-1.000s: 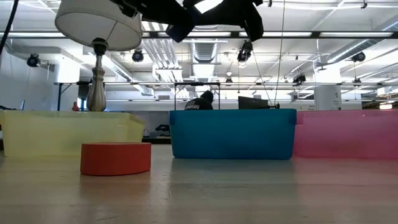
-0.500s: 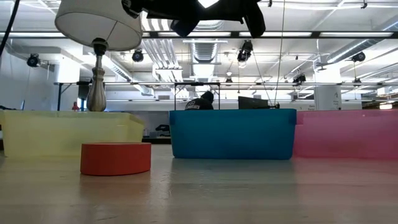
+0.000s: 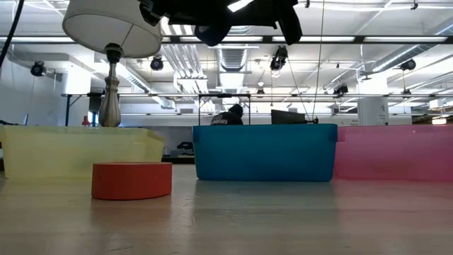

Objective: Pick and place Stapler, Stapler remover, tape
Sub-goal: Put the blue tape into the pink bin

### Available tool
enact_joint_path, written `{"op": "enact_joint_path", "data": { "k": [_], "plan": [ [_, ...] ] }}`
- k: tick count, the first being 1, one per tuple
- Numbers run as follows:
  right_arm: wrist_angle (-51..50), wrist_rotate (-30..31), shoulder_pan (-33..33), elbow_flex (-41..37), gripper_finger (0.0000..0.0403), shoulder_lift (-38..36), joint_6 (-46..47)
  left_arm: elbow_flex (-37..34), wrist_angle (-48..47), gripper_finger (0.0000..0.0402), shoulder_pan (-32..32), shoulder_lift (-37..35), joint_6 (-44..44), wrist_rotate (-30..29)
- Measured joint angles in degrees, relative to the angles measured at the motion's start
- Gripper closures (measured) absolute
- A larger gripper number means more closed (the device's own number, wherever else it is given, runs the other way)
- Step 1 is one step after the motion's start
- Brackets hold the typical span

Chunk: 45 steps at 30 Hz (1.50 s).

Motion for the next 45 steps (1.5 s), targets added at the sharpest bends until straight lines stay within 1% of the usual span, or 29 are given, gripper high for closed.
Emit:
{"op": "enact_joint_path", "data": {
  "k": [5, 8, 13, 15, 17, 23, 26, 30, 33, 35, 39, 41, 43, 45],
  "plan": [
    [-0.1, 0.4, 0.0, -0.1, 0.0275, 0.0, 0.0, 0.0, 0.0, 0.0293, 0.0, 0.0, 0.4, -0.1],
    [-0.1, 0.5, 0.0, -0.1, 0.0275, 0.0, 0.0, 0.0, -0.1, 0.0271, 0.0, 0.0, 1.5, -0.1],
    [-1.7, 0.7, -0.1, -0.1, 0.0275, -0.1, 0.0, 0.0, -0.6, 0.0231, -0.1, 0.0, 0.8, 0.1],
    [-2.7, 1.9, -0.1, -0.2, 0.0275, -0.1, 0.0, 0.0, -0.6, 0.0221, -0.1, 0.0, 0.3, 0.1],
    [-3.9, 3.5, 0.0, -0.2, 0.0275, -0.2, 0.0, 0.0, -0.9, 0.0215, -0.1, -0.1, -0.1, 0.1],
    [-6.7, 4.3, -0.1, -0.2, 0.0275, -0.5, 1.2, 0.0, -3.2, 0.0213, -0.1, -0.1, -1.6, 0.4],
    [-10.6, 5.2, -0.1, 0.0, 0.0275, -2.1, 2.7, 0.0, -4.2, 0.0214, -0.1, -0.1, -2.6, 0.9],
    [-20.8, 5.5, -0.1, 0.1, 0.0275, -5.1, 8.6, 0.0, -4.5, 0.0213, -0.1, -0.1, -3.6, 1.9],
    [-31.9, 6.8, 0.2, 0.1, 0.0275, -7.6, 15.8, 0.0, -4.5, 0.0214, -0.1, -0.1, -4.2, 3.1],
    [-40.4, 7.9, 0.4, -0.1, 0.0275, -8.9, 22.7, 0.0, -4.5, 0.0213, -0.1, -0.1, -4.9, 3.2],
    [-56.9, 7.1, 1.9, -0.9, 0.0275, -10.1, 38.6, 0.1, -5.0, 0.0214, -0.1, -0.1, -5.2, 3.8],
    [-62.5, 4.8, 2.8, -1.6, 0.0275, -10.5, 45.2, 0.1, -5.1, 0.0213, -0.1, -0.1, -5.2, 4.0],
    [-65.9, 0.4, 3.6, -2.5, 0.0275, -10.7, 50.2, 0.1, -5.3, 0.0214, -0.1, -0.1, -5.2, 4.0],
    [-66.1, -4.4, 4.1, -3.9, 0.0275, -10.6, 53.0, 0.1, -5.4, 0.0214, -0.1, -0.1, -5.2, 4.0]
  ]
}}
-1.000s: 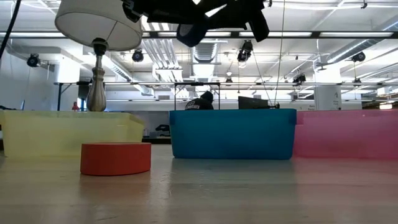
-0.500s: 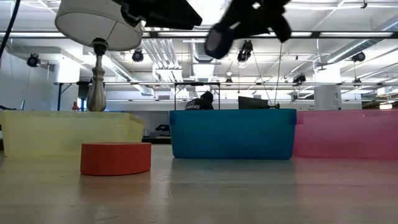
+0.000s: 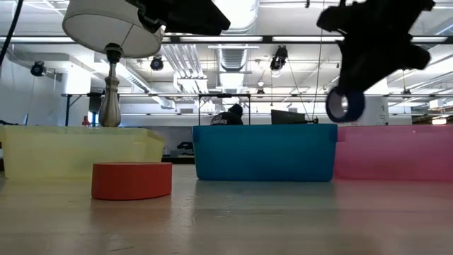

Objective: Pick and place Stapler, Stapler remover, tape
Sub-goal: Put the blue tape into the pink bin

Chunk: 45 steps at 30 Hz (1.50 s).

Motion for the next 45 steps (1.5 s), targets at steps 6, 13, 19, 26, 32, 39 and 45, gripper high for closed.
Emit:
{"op": "enact_joint_path", "data": {
  "k": [6, 13, 19, 26, 32, 39, 45],
  "plan": [
    [3.5, -7.0, -0.4, -5.5, 0.0275, 0.5, 2.3, 0.0, 0.0, 0.0215, 0.0, 0.0, -0.3, 0.1],
    [15.5, -12.0, -1.9, -11.5, 0.0275, 0.3, -4.0, 0.0, 0.0, 0.0215, 0.0, 0.0, -1.4, 0.2],
    [18.2, -12.6, -2.0, -13.6, 0.0275, 0.3, -5.5, 0.0, 0.0, 0.0216, 0.0, 0.0, -1.4, 0.2],
    [17.6, -13.8, -2.0, -13.7, 0.0275, 0.2, -5.0, 0.0, -0.1, 0.0216, 0.1, 0.0, -1.1, 0.2],
    [12.8, -13.5, -2.2, -13.7, 0.0275, 0.2, -0.9, 0.0, -0.1, 0.0216, 0.1, 0.0, -1.0, 0.2],
    [10.0, -13.4, -2.2, -13.7, 0.0267, 0.2, 1.9, 0.0, -0.1, 0.0216, 0.1, 0.0, -1.0, 0.2],
    [10.3, -11.5, -2.2, -13.7, 0.0251, 0.2, -5.0, 0.0, -0.1, 0.0216, 0.1, 0.0, -1.0, 0.2]
  ]
}}
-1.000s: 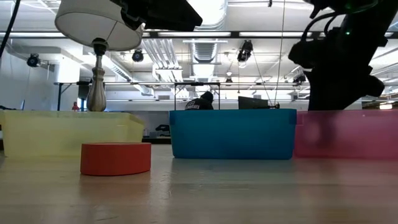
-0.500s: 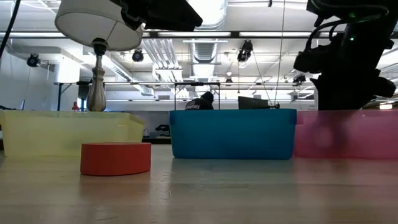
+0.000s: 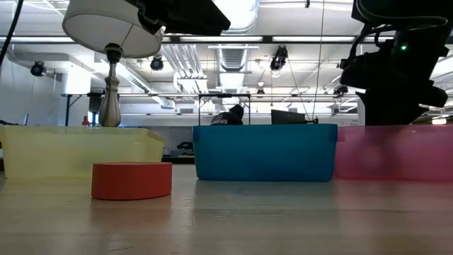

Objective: Pick and place Stapler, Stapler remover, tape
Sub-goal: Put the blue tape into the pink bin

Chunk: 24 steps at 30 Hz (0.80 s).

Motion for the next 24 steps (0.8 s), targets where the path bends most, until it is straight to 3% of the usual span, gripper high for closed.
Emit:
{"op": "enact_joint_path", "data": {
  "k": [8, 14, 24],
  "plan": [
    [0.9, 2.6, -0.4, 0.0, 0.0255, 0.0, -1.8, 0.0, 0.0, 0.0216, 0.0, 0.0, 0.0, 0.0],
    [2.0, 10.4, -0.8, -0.3, 0.0271, 0.0, -1.5, 0.0, 0.0, 0.0216, 0.0, 0.0, 0.0, 0.0],
    [9.7, 5.8, -0.7, -1.3, 0.0256, 0.3, -7.5, 0.0, 0.0, 0.0216, 0.0, 0.0, 0.0, 0.0]
  ]
}}
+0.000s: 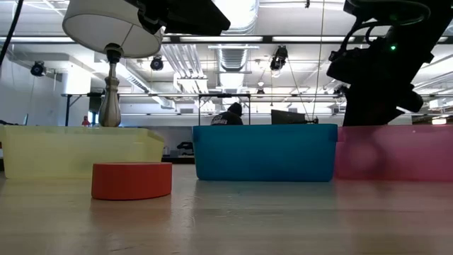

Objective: Pick and place Stapler, Stapler remover, tape
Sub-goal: Put the blue tape into the pink bin

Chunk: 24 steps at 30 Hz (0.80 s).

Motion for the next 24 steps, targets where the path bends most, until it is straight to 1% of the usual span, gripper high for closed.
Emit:
{"op": "enact_joint_path", "data": {
  "k": [7, 10, 12, 14, 16, 19, 21, 24],
  "plan": [
    [0.1, -0.8, 0.0, 0.0, 0.0222, 1.7, -2.5, 0.0, 0.0, 0.0216, 0.0, 0.0, 0.0, 0.0],
    [-1.2, -5.1, 0.0, 0.2, 0.0215, 0.9, -2.6, 0.0, -0.2, 0.0216, 0.0, 0.0, 0.0, 0.0],
    [-3.8, -8.2, 0.0, 0.8, 0.0214, 0.1, -2.1, 0.0, -0.4, 0.0216, 0.0, 0.0, 0.0, 0.0],
    [-7.0, -9.4, 0.1, 1.4, 0.0217, -0.5, 0.8, 0.0, -0.4, 0.0216, 0.0, 0.0, 0.0, 0.0],
    [-11.0, -9.0, 0.2, 1.5, 0.0222, -0.9, 4.6, 0.0, -0.4, 0.0216, 0.0, 0.0, 0.0, 0.0],
    [-15.3, -6.2, 0.2, 1.5, 0.0231, -1.0, 9.2, 0.0, -0.4, 0.0216, 0.0, 0.0, 0.0, 0.0],
    [-16.1, -4.5, 0.1, 1.0, 0.0236, -0.8, 11.0, 0.0, -0.3, 0.0216, 0.0, 0.0, 0.0, 0.0],
    [-15.8, -3.8, 0.1, 0.9, 0.0242, -0.8, 11.1, 0.0, -0.3, 0.0216, 0.0, 0.0, 0.0, 0.0]
  ]
}}
